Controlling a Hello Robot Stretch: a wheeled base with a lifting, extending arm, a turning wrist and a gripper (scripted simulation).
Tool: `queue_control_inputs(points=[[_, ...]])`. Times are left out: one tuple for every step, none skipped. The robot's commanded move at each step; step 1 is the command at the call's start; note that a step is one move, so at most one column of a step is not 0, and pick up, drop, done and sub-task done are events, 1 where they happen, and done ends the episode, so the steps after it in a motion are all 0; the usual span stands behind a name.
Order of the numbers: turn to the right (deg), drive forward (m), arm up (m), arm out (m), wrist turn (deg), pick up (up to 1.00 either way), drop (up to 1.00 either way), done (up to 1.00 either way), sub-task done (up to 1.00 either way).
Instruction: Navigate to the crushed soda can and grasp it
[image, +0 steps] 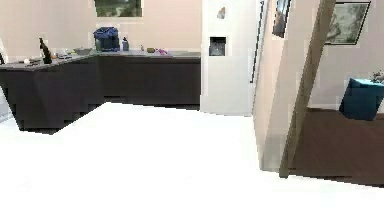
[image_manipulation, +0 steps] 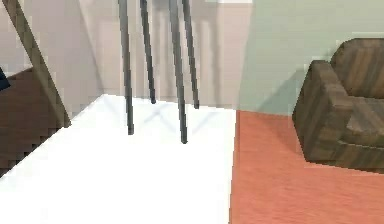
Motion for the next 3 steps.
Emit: queue_control_inputs(points=[[0.0,1.00,0.00,0.00,0.0,0.00,0.00,0.00,0.00],[0.0,1.00,0.00,0.00,0.0,0.00,0.00,0.00,0.00],[-3.0,0.00,0.00,0.00,0.0,0.00,0.00,0.00,0.00]])
